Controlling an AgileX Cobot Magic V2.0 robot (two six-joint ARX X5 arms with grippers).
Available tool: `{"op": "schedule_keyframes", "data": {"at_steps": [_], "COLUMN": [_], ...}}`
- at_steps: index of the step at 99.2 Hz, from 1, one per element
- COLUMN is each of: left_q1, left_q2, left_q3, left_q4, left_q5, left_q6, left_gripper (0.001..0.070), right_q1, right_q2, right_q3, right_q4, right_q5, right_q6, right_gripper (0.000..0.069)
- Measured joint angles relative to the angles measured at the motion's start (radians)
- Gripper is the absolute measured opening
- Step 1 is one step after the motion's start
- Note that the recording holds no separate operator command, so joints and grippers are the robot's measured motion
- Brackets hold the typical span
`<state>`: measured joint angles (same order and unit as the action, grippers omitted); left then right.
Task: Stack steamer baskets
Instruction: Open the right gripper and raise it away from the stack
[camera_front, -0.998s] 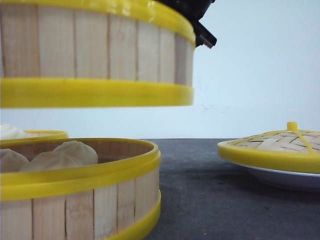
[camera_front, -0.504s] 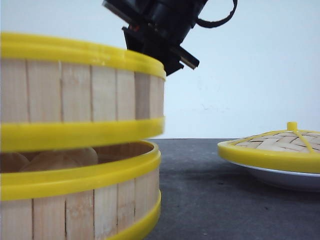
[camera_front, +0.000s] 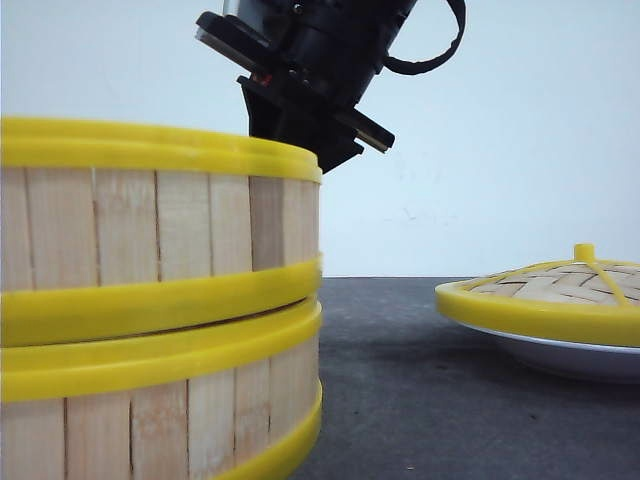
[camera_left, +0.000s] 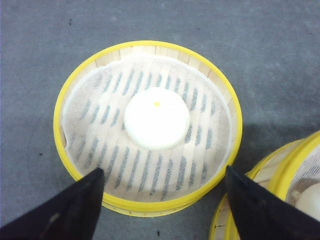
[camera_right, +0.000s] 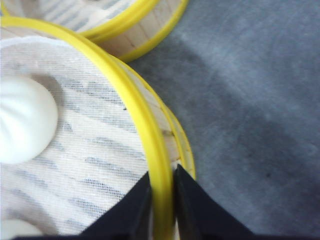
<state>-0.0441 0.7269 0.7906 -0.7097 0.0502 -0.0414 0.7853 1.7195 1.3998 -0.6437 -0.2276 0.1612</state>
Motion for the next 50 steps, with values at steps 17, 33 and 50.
{"op": "schedule_keyframes", "data": {"at_steps": [17,33,50], "left_q1": [0.0,0.0,0.0], "left_q2": [0.0,0.0,0.0], "left_q3": [0.0,0.0,0.0], "left_q4": [0.0,0.0,0.0], "left_q5": [0.0,0.0,0.0], "left_q6": [0.0,0.0,0.0], "left_gripper": [0.0468,0.0468,0.0468], "right_q1": [0.0,0.0,0.006], "right_q2": [0.004,0.005,0.005], "right_q3": [0.0,0.0,0.0], "right_q4": [-0.012,-0.011,-0.027], "right_q5": [0.01,0.011,0.012], "right_q6": [0.002,0.004,0.004], "right_gripper": [0.0051,0.0051,0.0051]}}
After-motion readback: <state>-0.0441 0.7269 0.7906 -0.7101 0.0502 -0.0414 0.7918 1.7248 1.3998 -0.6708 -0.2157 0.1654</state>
